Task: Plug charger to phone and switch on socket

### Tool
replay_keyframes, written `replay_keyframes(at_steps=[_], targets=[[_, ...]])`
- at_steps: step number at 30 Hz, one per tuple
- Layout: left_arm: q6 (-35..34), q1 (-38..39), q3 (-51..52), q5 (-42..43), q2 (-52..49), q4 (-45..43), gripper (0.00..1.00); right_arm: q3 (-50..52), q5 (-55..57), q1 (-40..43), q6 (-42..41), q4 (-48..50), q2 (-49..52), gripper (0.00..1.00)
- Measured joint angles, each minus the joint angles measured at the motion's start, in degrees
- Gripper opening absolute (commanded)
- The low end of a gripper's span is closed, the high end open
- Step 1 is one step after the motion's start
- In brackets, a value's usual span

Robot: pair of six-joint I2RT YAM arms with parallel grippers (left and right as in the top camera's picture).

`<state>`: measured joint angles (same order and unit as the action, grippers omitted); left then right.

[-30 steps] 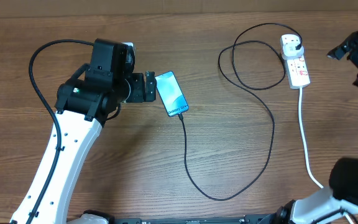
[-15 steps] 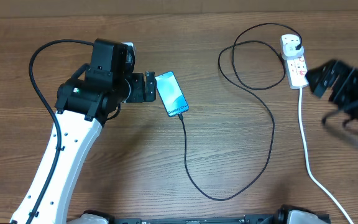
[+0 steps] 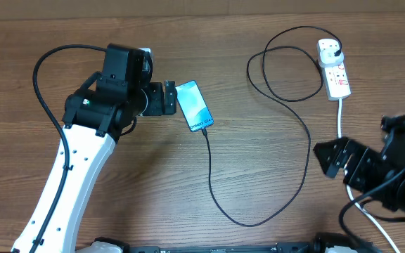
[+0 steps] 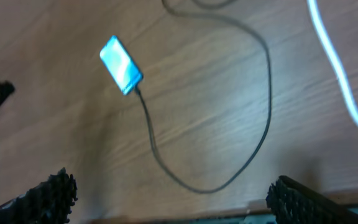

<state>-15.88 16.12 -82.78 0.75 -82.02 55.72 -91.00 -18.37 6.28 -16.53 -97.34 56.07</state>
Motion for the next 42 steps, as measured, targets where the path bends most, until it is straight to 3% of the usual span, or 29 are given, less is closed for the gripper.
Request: replay_keyframes(at_steps=[7, 20, 29, 42], targets=[[0.00, 0.00, -0.02, 0.00, 0.00, 0.00, 0.99, 2.19, -6.34, 0.00, 0.00, 0.07, -0.44, 1.00], [0.00, 0.00, 0.00, 0.00, 0.00, 0.00, 1.00, 2.93, -7.82, 0.00, 0.04, 0.11, -0.20, 1.00], [0.00, 0.00, -0.02, 0.00, 0.00, 0.00, 1.00, 11.43, -7.80, -0.02, 1.66, 1.95, -0.98, 1.00], [0.00, 0.00, 0.00, -0.17, 0.00, -0.04, 1.00, 28.26, -8.24, -0.02, 5.57, 19.91, -20.74, 1.00]])
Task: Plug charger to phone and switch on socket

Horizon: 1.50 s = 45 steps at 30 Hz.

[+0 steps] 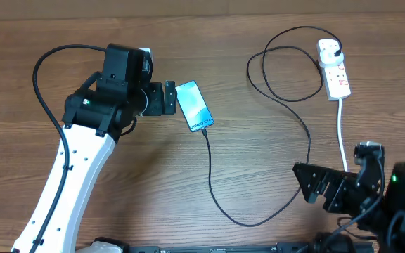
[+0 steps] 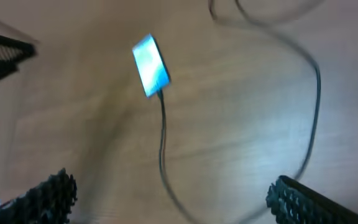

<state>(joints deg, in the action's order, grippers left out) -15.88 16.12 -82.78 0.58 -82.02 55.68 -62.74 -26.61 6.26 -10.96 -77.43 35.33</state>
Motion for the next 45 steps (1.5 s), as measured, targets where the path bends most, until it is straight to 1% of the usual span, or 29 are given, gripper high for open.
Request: replay_keyframes(at_steps=[2, 9, 13, 17, 23, 27, 32, 39, 45], targets=[[0.00, 0.00, -0.02, 0.00, 0.00, 0.02, 1.00, 2.45, -0.22, 0.00, 1.36, 3.52, -3.67, 1.00], [0.00, 0.00, 0.00, 0.00, 0.00, 0.02, 1.00, 9.68, -1.68, -0.13, 6.99, 13.73, -11.06, 1.00], [0.00, 0.00, 0.00, 0.00, 0.00, 0.02, 1.00, 14.34, -1.86, -2.36, 9.35, 21.03, -15.39, 1.00], [0.00, 0.00, 0.00, 0.00, 0.00, 0.02, 1.00, 19.06, -1.92, -4.50, 10.36, 28.55, -19.17, 1.00], [0.00, 0.00, -0.02, 0.00, 0.00, 0.04, 1.00, 29.18, -1.86, -4.81, 10.99, 40.81, -24.96, 1.00], [0.00, 0.00, 0.00, 0.00, 0.00, 0.04, 1.00, 34.71, -1.81, -4.81, 11.06, 46.45, -29.20, 1.00], [0.00, 0.00, 0.00, 0.00, 0.00, 0.04, 1.00, 39.89, -1.66, -4.79, 11.19, 52.30, -32.28, 1.00], [0.00, 0.00, 0.00, 0.02, 0.00, 0.04, 1.00, 46.56, -1.44, -4.81, 11.23, 62.99, -32.92, 1.00], [0.00, 0.00, 0.00, 0.00, 0.00, 0.04, 1.00, 50.95, 0.24, -4.81, 11.17, 68.32, -34.38, 1.00]])
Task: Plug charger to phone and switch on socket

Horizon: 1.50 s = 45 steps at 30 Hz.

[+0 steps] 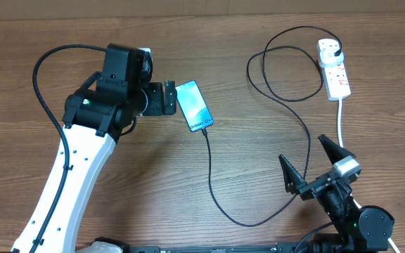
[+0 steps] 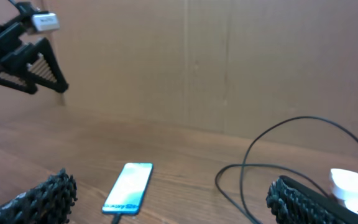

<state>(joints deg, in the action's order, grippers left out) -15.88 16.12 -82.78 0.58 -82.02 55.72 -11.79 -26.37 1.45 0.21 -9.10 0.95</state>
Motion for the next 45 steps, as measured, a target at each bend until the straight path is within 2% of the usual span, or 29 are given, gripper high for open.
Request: replay_keyframes(at_steps=[16, 26, 36, 45], targets=[[0.00, 0.00, 0.00, 0.02, 0.00, 0.00, 1.00, 4.63, 1.62, -0.28, 0.07, 21.18, -0.11, 1.00], [0.00, 0.00, 0.00, 0.00, 0.00, 0.00, 1.00, 5.14, 3.82, -0.44, 0.07, 22.21, -0.11, 1.00], [0.00, 0.00, 0.00, 0.00, 0.00, 0.00, 1.00, 10.34, 4.98, -0.42, 0.04, 27.74, -0.11, 1.00], [0.00, 0.00, 0.00, 0.00, 0.00, 0.00, 0.99, 10.73, 8.92, -0.46, 0.04, 25.64, -0.13, 1.00]])
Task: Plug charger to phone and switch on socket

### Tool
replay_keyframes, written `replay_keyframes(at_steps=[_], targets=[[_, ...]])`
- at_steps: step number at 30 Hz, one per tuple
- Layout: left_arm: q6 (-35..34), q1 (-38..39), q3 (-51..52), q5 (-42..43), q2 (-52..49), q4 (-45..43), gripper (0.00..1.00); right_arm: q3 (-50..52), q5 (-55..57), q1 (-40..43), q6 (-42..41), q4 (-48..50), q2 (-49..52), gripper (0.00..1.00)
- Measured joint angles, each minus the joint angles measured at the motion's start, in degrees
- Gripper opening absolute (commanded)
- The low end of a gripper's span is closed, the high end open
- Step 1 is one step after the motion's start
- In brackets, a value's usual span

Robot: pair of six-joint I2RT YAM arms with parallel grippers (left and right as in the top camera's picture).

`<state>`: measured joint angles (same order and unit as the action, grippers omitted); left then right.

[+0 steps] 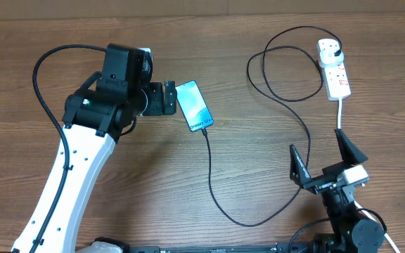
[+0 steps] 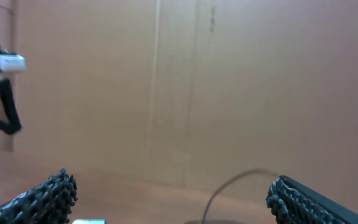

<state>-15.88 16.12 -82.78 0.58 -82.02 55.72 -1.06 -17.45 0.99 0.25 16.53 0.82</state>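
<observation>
A blue-screened phone (image 1: 194, 105) lies on the wooden table with a black charger cable (image 1: 209, 169) plugged into its lower end. The cable loops right and up to a black plug in the white socket strip (image 1: 334, 76) at the far right. My left gripper (image 1: 167, 98) sits just left of the phone's upper end; its jaw state is not clear. At the near right edge my right gripper (image 1: 323, 166) stands wide open and empty, tilted up toward the back wall. In the right wrist view its fingertips (image 2: 55, 193) frame the wall, a sliver of phone (image 2: 89, 221) and cable (image 2: 229, 183).
The socket strip's white lead (image 1: 340, 116) runs down toward the right arm's base. A cardboard back wall (image 2: 185, 87) closes the far side. The left arm's black cable (image 1: 44, 77) arcs over the table's left part.
My right gripper has shifted a little right and tipped further up, so its camera now sees mostly wall. The left arm, phone and cable have not moved.
The phone lay plugged in and the left gripper stayed beside it throughout. My right gripper was open at the right edge below the socket strip, then lower and nearer the front, then pointing up at the near edge, and now tilted higher still.
</observation>
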Motion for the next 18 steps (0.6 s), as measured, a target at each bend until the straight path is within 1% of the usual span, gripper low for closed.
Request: replay_keyframes(at_steps=[7, 18], targets=[[0.00, 0.00, 0.00, 0.00, 0.00, 0.00, 1.00, 0.00, 2.80, -0.02, -0.02, -10.01, -0.09, 1.00], [0.00, 0.00, -0.02, 0.00, 0.00, 0.00, 1.00, 0.00, 9.20, -0.02, 0.00, -18.51, -0.09, 1.00]])
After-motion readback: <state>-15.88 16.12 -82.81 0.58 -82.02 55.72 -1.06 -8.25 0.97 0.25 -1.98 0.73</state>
